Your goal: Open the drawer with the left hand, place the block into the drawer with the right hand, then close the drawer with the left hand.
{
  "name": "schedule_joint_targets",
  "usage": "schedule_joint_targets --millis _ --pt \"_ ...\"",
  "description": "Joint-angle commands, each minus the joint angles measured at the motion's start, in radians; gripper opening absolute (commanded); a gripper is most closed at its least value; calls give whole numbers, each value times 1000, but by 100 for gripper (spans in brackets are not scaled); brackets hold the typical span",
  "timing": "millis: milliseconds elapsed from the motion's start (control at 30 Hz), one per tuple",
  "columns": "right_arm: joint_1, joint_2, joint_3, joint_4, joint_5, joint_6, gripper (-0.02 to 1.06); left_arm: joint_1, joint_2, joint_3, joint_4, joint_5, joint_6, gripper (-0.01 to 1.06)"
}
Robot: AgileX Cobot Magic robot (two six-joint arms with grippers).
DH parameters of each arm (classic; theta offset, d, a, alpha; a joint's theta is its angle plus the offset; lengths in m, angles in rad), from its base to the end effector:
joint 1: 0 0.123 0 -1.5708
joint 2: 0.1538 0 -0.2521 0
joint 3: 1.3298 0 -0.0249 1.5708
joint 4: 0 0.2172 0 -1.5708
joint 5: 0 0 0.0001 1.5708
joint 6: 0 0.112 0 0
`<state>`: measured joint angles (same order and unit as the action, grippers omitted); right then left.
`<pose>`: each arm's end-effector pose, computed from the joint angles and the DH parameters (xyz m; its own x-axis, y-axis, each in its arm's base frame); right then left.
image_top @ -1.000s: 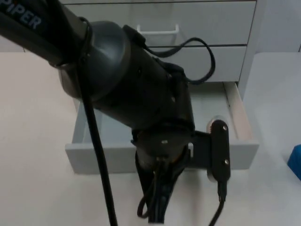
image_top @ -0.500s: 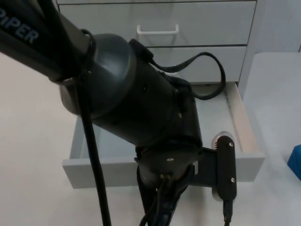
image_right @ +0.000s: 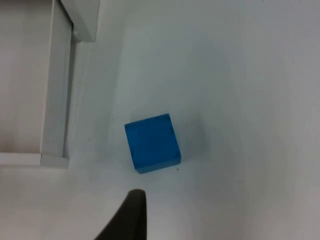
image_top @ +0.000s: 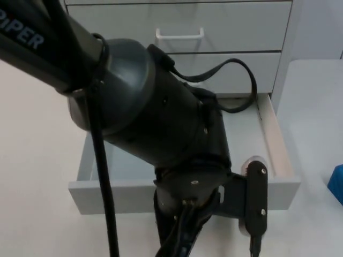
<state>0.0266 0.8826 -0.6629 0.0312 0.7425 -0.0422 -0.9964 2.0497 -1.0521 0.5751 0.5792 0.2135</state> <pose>0.1618 0.0067 0.2499 -0.7662 -0.0396 -0.6414 -0.0548 0.9985 0.0039 0.2012 -0.2495 0.0645 0.0994 0.9924 0.0721 0.9381 -0.1176 0.3258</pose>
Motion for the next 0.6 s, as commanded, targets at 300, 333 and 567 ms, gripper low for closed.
schedule_joint_targets --millis 300,333,567 --pt "-6 -4 -4 1 0 4 105 -22 -30 12 -52 -13 15 66" --pt "-6 -4 -4 1 0 4 105 -22 -43 12 -52 -13 15 66" --pt "-6 -4 -4 1 0 4 105 -22 -119 12 -52 55 15 66"
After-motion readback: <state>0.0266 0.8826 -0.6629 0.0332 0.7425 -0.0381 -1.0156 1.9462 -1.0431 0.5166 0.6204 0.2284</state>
